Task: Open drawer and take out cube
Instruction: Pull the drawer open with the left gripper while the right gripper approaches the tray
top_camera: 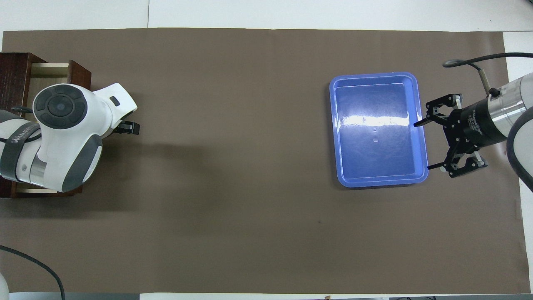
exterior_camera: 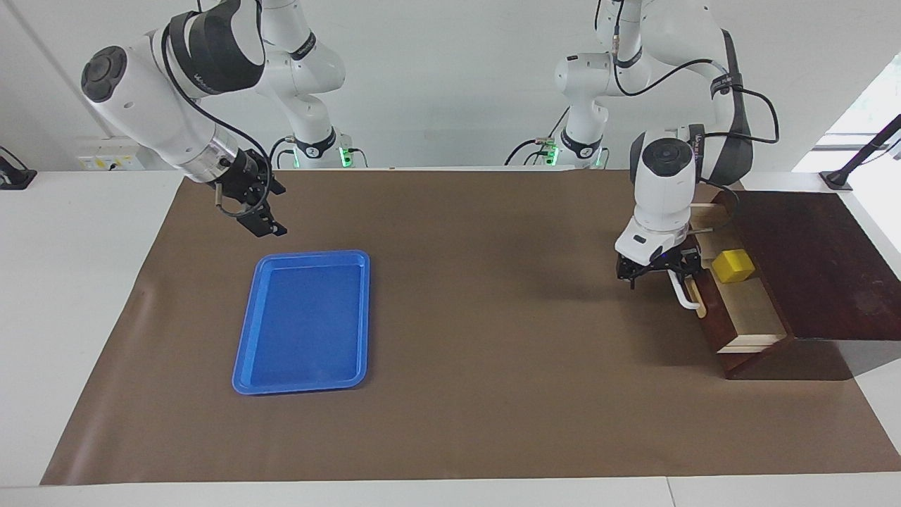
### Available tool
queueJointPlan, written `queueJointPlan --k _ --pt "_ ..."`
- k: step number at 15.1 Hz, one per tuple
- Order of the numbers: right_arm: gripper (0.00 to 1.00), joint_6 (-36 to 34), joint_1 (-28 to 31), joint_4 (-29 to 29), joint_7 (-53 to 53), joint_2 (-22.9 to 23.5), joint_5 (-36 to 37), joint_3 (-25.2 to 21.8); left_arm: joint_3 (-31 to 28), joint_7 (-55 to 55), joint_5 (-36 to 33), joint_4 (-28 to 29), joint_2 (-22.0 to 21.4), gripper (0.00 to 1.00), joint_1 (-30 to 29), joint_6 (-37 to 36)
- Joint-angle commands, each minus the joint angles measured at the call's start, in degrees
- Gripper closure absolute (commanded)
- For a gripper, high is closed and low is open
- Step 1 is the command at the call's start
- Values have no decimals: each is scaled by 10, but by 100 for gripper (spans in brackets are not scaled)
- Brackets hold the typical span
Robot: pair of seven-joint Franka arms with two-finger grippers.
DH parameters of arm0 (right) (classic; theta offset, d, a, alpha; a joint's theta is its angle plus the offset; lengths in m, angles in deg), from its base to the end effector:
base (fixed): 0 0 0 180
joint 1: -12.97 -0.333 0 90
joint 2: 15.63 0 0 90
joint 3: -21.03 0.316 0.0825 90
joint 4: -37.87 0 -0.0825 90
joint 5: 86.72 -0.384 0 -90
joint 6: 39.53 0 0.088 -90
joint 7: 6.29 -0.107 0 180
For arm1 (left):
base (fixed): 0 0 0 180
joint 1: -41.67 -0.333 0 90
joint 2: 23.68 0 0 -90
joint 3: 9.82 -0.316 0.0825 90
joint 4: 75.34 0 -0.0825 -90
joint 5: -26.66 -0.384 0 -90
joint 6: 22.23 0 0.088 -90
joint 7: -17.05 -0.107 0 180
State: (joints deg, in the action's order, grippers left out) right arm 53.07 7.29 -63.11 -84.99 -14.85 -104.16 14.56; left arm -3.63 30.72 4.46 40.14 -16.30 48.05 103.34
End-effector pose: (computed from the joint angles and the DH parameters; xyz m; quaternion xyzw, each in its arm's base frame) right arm 0.5507 0.0236 0.5353 -0.7455 0.6446 0.1554 0.0668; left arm 0.5733 -0.1125 0.3965 -0.9831 0.0982 -0.0582 0.1430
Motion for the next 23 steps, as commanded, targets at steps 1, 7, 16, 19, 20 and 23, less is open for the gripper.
queueJointPlan --k 1,7,16,19,20,23 --pt "0 14 1 -8 -12 -3 -20 1 -4 41 19 -7 0 0 36 -20" --pt "0 8 5 -18 -11 -4 -28 1 -4 54 37 -8 0 0 57 -24" --pt "0 -15 13 31 -11 29 -43 1 -7 56 108 -177 50 0 52 -157" --pt "0 -29 11 57 -14 43 -60 -1 -9 57 126 -238 59 0 45 -214" --pt "0 -30 11 55 -14 43 -61 -1 -15 69 144 -243 51 0 38 -224" --pt "0 -25 9 54 -36 43 -80 -2 -33 140 200 -251 17 0 -10 -233"
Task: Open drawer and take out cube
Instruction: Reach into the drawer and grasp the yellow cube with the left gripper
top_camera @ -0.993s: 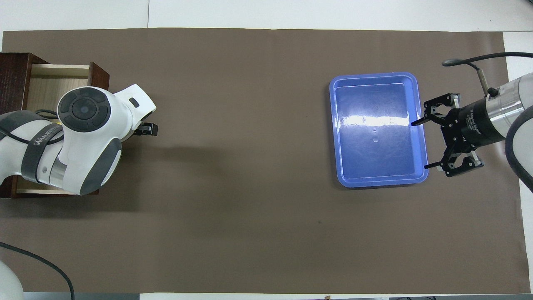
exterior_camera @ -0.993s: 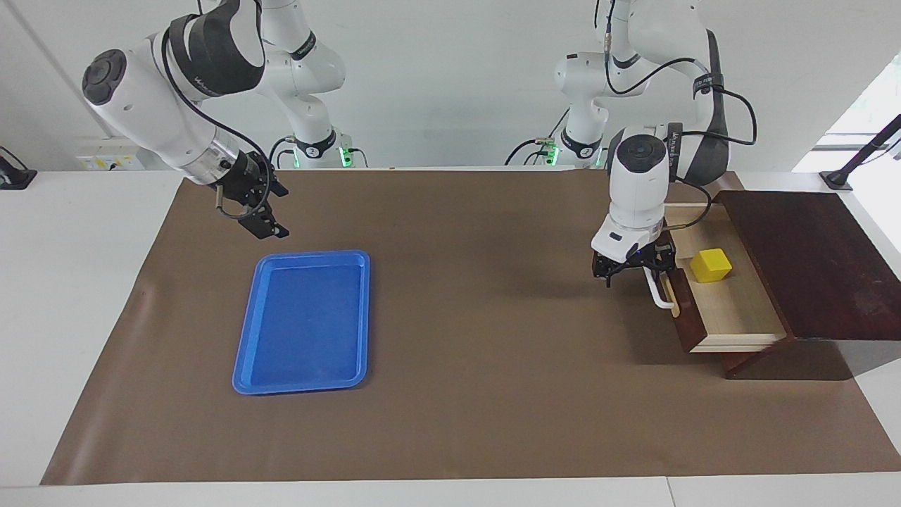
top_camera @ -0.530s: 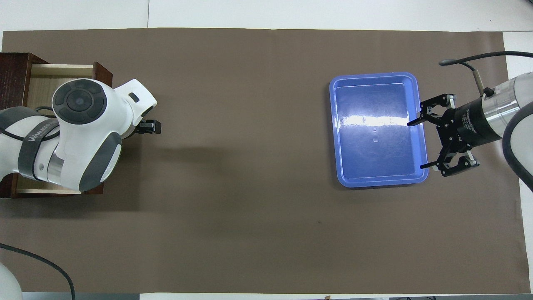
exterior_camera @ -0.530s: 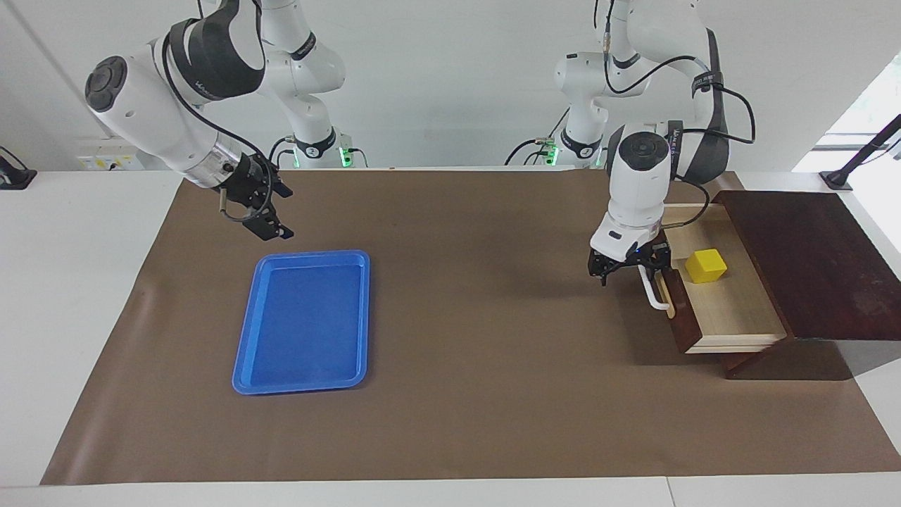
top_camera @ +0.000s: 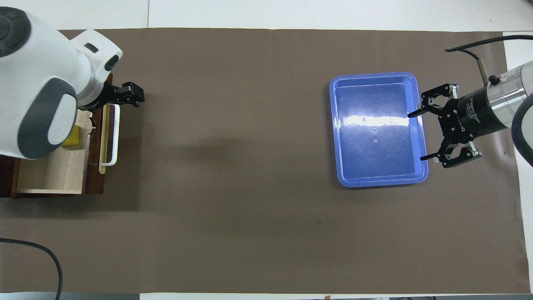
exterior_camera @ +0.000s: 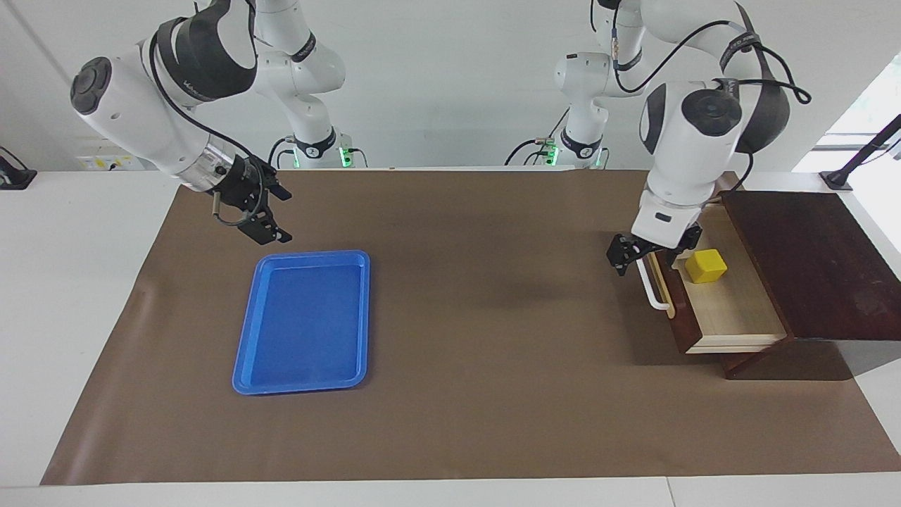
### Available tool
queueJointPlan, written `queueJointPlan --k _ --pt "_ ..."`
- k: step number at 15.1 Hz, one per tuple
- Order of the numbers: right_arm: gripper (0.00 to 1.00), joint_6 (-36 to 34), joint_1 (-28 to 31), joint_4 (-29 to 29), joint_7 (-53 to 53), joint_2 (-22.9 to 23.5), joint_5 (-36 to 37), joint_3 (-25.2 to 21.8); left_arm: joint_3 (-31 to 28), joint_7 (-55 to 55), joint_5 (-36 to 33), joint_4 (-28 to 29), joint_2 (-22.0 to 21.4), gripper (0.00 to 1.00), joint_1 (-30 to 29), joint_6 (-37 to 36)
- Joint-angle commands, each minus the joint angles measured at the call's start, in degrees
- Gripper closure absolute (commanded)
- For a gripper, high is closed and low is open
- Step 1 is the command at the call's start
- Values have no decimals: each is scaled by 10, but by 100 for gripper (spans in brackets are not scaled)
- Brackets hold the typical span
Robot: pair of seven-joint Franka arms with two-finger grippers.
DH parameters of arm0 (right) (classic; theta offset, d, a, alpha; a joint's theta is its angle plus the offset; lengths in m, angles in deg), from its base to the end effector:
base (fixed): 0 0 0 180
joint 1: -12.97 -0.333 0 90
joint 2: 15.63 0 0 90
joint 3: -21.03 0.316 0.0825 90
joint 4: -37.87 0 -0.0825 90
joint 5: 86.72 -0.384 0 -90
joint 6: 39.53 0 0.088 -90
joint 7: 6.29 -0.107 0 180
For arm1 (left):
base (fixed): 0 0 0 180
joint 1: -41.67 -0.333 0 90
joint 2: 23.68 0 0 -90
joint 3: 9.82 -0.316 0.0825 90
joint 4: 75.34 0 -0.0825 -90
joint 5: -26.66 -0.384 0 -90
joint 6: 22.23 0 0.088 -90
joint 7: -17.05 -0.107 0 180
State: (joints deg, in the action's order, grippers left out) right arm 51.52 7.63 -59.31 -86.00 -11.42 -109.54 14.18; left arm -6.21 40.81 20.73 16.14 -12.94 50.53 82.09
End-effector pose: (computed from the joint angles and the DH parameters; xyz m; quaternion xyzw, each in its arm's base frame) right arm 0.5680 0.0279 0.5341 -0.7277 0.6524 0.1896 0.0938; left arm 0.6123 -0.1237 0.5243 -0.9950 -0.0871 -0.0314 0.0365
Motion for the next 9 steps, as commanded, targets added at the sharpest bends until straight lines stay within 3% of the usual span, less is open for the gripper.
queueJointPlan --k 1,9 --pt "0 -1 3 16 -37 10 -34 2 -8 75 39 -10 -23 0 -50 -21" --pt "0 55 -1 -3 -38 46 -104 4 -10 424 36 26 -42 0 -121 -3"
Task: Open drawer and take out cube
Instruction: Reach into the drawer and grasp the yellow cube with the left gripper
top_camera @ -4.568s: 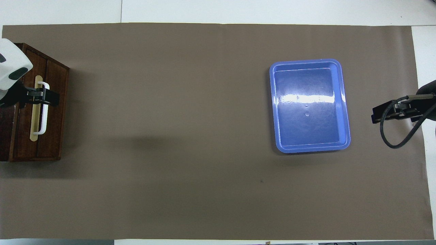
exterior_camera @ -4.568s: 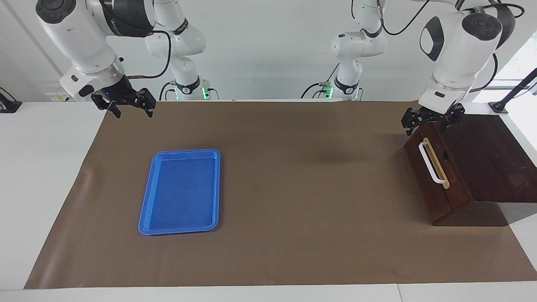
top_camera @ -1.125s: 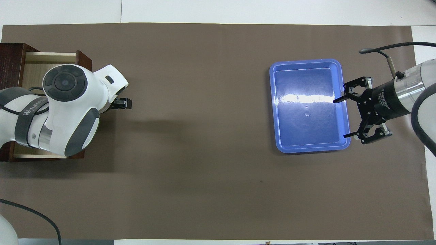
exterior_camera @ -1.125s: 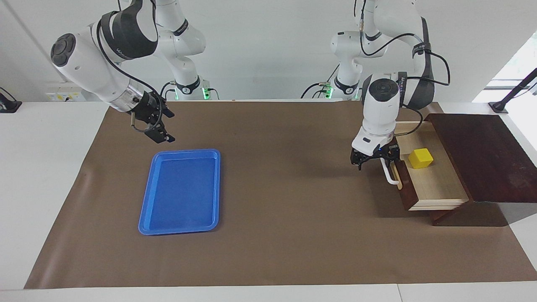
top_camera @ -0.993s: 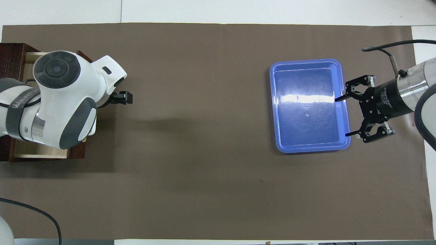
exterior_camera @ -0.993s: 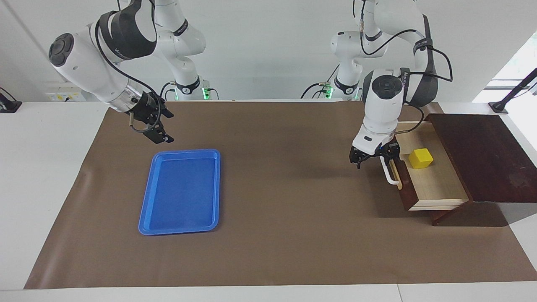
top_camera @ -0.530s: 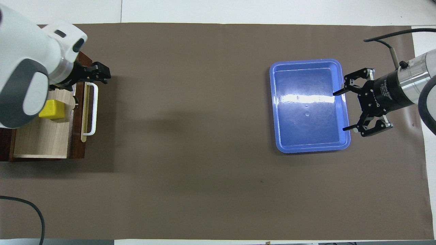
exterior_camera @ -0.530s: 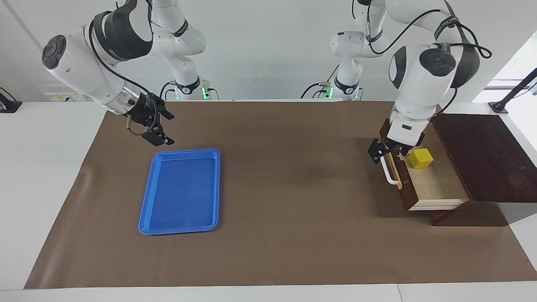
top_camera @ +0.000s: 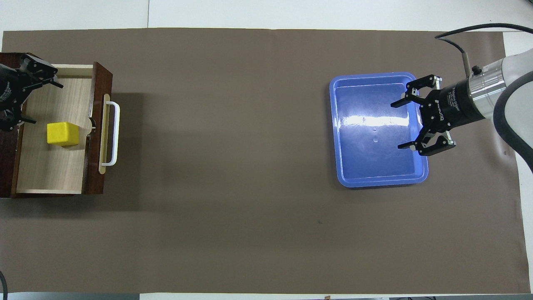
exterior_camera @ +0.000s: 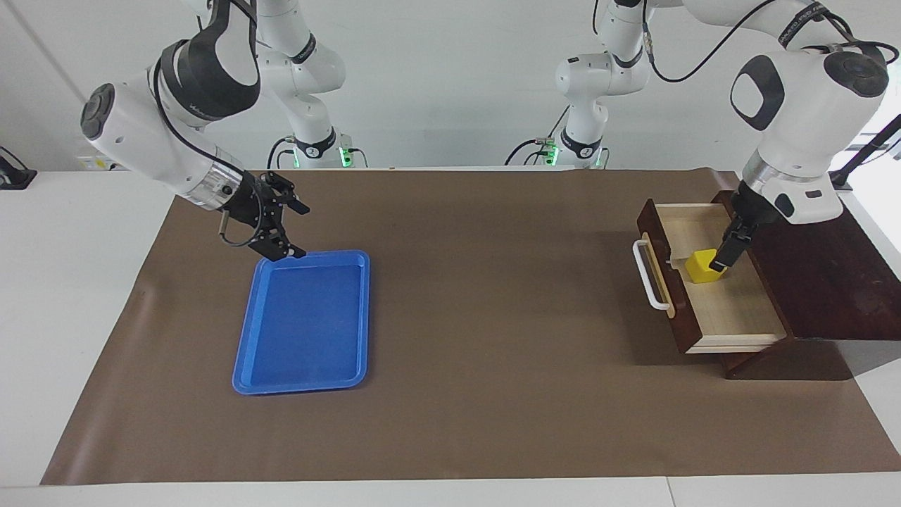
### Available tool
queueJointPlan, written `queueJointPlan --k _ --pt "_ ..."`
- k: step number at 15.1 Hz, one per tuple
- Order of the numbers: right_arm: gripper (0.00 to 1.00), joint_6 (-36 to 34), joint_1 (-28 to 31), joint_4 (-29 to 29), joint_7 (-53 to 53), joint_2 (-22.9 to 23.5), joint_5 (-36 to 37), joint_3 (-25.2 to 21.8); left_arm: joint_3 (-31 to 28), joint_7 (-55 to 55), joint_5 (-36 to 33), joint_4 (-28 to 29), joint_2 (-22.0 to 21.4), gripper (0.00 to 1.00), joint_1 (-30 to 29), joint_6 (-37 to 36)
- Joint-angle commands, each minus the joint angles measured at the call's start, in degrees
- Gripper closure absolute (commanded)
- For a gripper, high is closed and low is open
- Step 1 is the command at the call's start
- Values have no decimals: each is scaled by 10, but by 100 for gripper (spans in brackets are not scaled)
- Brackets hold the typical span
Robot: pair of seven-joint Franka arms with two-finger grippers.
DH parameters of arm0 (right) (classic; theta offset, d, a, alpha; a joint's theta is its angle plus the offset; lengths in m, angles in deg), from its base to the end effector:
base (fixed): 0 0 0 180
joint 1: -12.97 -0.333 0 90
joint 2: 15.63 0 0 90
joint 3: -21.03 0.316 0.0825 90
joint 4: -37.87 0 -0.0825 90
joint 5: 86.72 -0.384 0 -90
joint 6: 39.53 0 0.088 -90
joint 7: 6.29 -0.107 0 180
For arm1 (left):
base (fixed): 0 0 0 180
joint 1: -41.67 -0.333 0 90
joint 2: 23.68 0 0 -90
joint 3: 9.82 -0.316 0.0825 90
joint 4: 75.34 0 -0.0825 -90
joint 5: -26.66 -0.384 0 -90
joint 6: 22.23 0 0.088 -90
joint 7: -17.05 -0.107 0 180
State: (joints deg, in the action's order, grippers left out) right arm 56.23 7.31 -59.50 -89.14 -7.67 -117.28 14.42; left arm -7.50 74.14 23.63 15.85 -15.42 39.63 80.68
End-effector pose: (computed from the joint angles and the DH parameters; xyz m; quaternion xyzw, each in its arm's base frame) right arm 0.5908 0.0433 0.5052 -0.6849 0.6793 0.2250 0.1376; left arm 0.6137 0.0030 0.5509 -0.8813 -0.4711 -0.0376 0.0057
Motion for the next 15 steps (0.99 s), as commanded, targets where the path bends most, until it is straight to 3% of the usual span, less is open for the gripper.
queueJointPlan --k 1,5,10,15 --pt "0 7 1 -1 -6 10 -37 1 2 130 6 48 -29 0 -19 19" --pt "0 34 -15 -1 -3 25 -77 1 1 204 4 150 -61 0 -53 94" --pt "0 80 -60 -12 -10 24 -93 1 1 285 3 207 -54 0 -67 159" --pt "0 108 -102 -9 6 37 -93 3 2 346 3 226 -51 0 -60 185"
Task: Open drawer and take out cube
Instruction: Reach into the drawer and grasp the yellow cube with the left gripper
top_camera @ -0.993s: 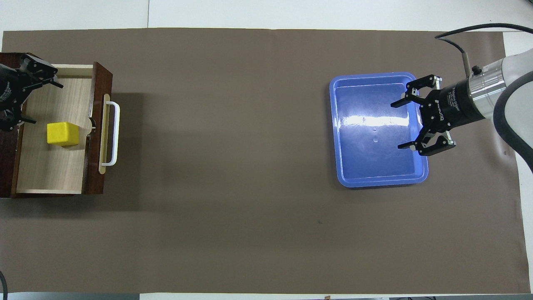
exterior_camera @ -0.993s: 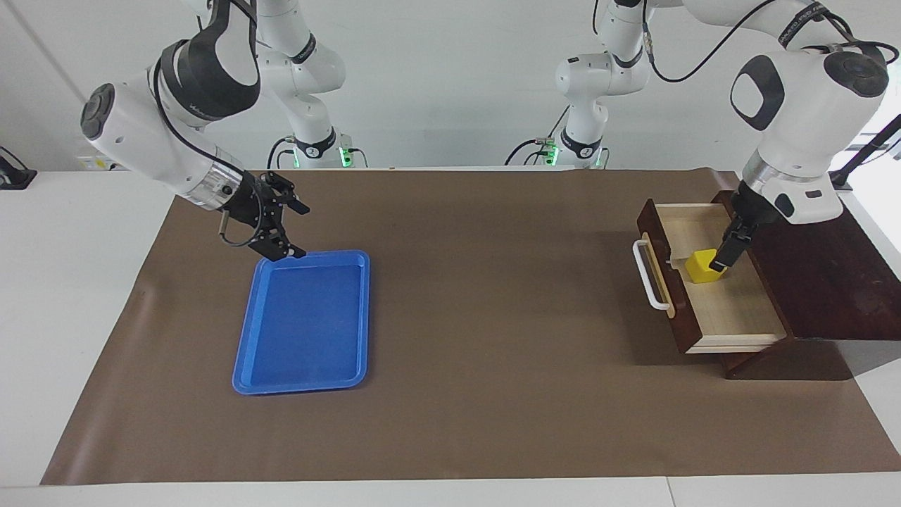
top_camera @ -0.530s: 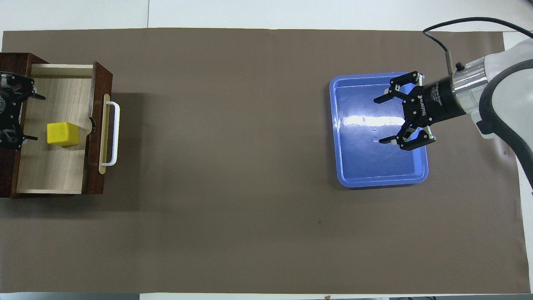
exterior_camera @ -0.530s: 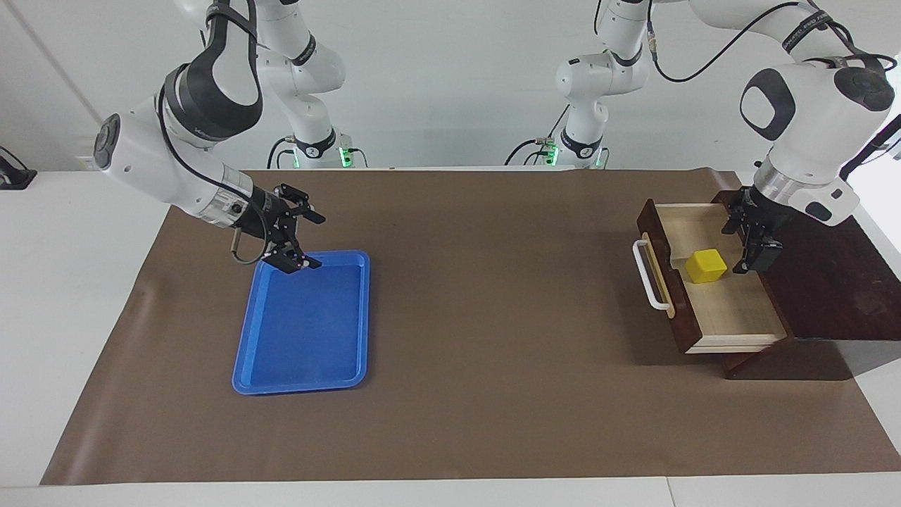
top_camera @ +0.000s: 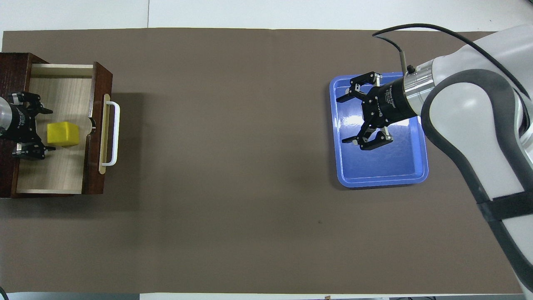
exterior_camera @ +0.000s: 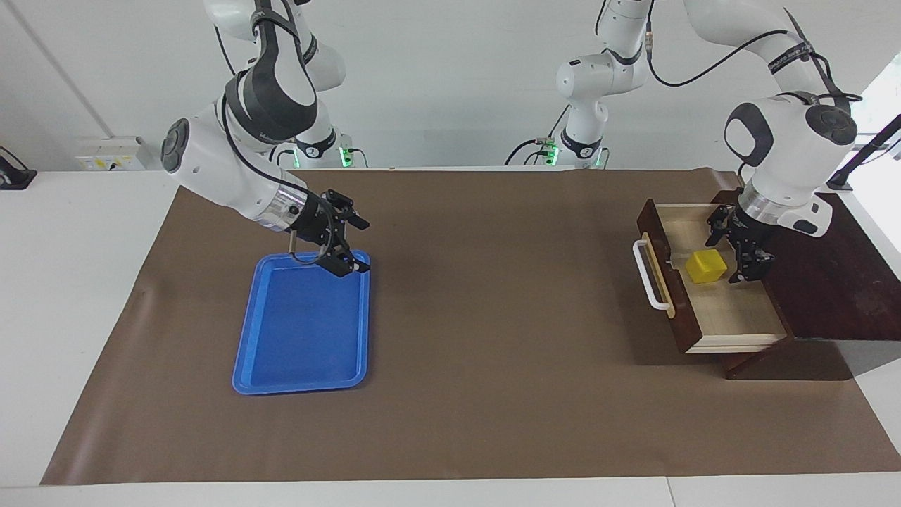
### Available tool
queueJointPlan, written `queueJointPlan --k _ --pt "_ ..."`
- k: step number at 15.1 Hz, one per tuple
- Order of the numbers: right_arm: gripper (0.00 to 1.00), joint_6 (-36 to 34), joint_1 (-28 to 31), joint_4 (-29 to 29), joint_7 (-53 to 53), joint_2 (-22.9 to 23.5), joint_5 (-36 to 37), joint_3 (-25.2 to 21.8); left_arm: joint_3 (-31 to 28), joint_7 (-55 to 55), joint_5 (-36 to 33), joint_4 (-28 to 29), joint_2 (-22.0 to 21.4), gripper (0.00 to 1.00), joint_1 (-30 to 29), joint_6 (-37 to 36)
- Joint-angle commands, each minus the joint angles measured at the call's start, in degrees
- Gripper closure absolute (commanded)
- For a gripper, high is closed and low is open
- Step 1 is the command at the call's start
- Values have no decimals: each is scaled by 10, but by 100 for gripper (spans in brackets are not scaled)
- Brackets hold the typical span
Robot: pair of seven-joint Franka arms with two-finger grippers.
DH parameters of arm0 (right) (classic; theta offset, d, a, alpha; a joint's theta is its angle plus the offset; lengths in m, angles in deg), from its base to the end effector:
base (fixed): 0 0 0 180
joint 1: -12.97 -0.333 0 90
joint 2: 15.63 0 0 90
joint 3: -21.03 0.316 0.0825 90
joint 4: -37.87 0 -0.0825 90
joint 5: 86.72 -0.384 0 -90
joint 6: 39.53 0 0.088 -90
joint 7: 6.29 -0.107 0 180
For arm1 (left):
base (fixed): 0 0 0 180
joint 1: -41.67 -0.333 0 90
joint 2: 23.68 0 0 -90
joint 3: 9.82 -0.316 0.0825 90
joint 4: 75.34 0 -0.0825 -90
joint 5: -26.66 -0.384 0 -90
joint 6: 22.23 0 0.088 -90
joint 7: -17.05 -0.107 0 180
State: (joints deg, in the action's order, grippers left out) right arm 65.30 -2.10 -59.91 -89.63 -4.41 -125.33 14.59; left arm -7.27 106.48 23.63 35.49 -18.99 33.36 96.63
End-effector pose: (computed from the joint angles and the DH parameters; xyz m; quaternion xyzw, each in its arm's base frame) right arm 0.6025 0.1472 0.4831 -0.6946 0.6502 0.2430 0.1889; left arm 0.5810 0.0618 0.4486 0.6827 0.7298 0.0362 0.0033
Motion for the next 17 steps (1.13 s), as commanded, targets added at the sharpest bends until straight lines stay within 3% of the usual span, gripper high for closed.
queueJointPlan --k 1,6,7,9,10,13,17 --pt "0 18 -12 -1 31 12 -15 1 0 31 3 35 -14 0 3 32" --pt "0 30 -34 21 35 40 -58 2 0 36 2 62 -8 0 -5 67" --pt "0 29 -35 21 35 40 -59 1 0 43 2 61 -7 14 -4 67" --pt "0 26 -29 21 35 40 -59 2 -1 46 -2 53 -4 77 2 65" --pt "0 24 -27 21 35 40 -61 1 0 47 -7 43 -2 99 4 60" --pt "0 23 -25 21 34 40 -69 1 0 43 -20 -12 17 100 5 6" --pt "0 16 -16 21 34 40 -69 1 0 50 -21 -218 89 100 49 -197"
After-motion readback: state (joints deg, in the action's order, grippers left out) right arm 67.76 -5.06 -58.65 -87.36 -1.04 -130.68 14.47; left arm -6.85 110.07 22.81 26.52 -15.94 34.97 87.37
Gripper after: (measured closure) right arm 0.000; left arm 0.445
